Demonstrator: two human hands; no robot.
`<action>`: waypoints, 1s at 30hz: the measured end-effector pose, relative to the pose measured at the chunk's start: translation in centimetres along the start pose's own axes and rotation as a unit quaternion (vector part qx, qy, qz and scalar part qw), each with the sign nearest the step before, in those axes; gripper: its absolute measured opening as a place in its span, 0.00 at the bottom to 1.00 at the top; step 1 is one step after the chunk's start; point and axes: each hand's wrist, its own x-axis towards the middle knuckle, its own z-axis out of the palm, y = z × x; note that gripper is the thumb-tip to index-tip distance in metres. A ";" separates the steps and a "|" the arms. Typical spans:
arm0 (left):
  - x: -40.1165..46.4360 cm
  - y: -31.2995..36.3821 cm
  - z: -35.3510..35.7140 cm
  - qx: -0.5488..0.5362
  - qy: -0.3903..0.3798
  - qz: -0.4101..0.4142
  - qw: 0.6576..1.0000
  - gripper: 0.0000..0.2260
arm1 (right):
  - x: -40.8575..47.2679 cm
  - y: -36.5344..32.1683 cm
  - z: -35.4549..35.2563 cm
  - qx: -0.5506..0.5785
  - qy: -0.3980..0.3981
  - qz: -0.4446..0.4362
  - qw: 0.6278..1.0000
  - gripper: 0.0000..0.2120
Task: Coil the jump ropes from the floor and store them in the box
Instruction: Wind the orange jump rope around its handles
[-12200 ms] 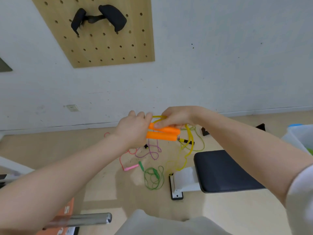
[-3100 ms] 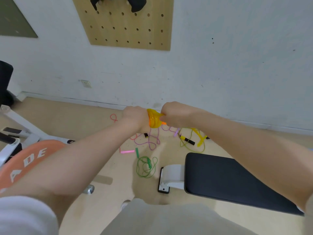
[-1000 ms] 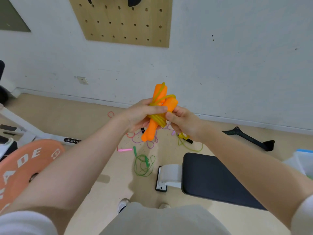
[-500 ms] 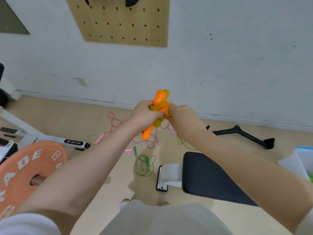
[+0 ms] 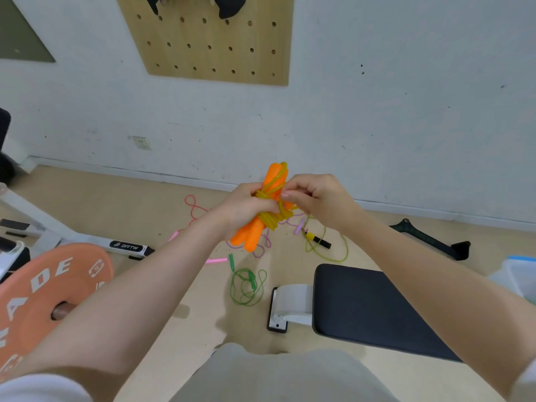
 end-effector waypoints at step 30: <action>-1.2 0.6 -11.5 0.107 -0.027 0.056 0.992 0.03 | 5.4 -6.8 8.2 -0.375 0.222 -0.177 0.883 0.05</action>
